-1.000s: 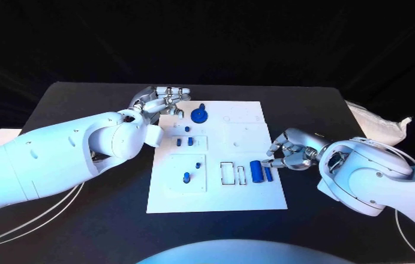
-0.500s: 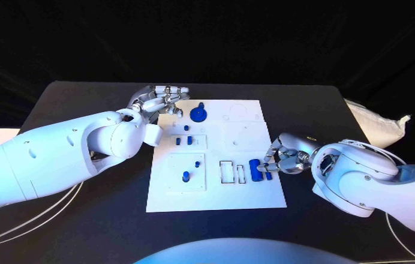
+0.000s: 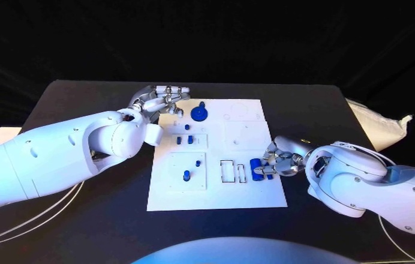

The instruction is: Assemble the parts on the task board

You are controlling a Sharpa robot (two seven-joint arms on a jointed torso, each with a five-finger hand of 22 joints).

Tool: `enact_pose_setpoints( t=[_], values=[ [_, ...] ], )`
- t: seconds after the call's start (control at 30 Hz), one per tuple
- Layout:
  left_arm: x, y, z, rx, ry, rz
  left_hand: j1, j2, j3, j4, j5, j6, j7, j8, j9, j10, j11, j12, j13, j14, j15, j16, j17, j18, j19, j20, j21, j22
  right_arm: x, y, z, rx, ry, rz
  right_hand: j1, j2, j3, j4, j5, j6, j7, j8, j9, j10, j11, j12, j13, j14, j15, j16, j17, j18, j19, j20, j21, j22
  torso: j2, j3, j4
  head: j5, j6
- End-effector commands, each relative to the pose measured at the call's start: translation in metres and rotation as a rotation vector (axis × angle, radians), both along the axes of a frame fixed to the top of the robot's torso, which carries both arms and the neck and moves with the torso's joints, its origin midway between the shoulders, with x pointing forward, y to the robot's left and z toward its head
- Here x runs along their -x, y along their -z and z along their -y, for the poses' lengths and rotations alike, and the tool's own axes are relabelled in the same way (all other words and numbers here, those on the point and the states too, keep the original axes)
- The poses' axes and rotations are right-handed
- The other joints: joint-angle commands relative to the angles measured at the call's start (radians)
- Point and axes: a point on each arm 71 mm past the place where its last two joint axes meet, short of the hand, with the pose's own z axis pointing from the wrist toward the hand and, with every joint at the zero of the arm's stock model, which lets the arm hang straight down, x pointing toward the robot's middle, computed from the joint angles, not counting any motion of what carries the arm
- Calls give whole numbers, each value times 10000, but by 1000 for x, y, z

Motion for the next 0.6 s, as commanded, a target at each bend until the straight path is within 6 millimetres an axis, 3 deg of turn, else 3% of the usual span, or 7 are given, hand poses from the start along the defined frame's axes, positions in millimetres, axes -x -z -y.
enact_pose_setpoints(
  t=[0.03, 0.6],
  values=[
    [0, 0, 2, 115, 146, 21, -68, 71, -17, -55, -29, -60, -24, 36, 5, -72, 2, 66, 17, -59, -23, -41, -2, 180, -20, 60, -58, -9, -1, 2, -1, 251, -122, 20, -66, 33, -51, 5, 58, 58, -6, 64, 17, 338, -300, 1807, 1486, 868, -61, 34, 1583, -171, 55, 11, 32, 11, -4, 2, -6, 54, 0],
    [1, 0, 3, 129, 198, -20, -85, 78, -28, -62, -29, -60, -29, 59, 8, -75, -2, 103, 21, -62, -25, -39, -15, 181, -16, 60, -67, -17, -7, 23, -11, 201, -67, -479, 79, 220, -19, -49, 123, 148, -33, 137, 70, 337, -323, 1813, 1540, 868, -76, 46, 1603, -172, 46, 2, 49, 33, -18, -12, 11, 117, 6]
  ],
)
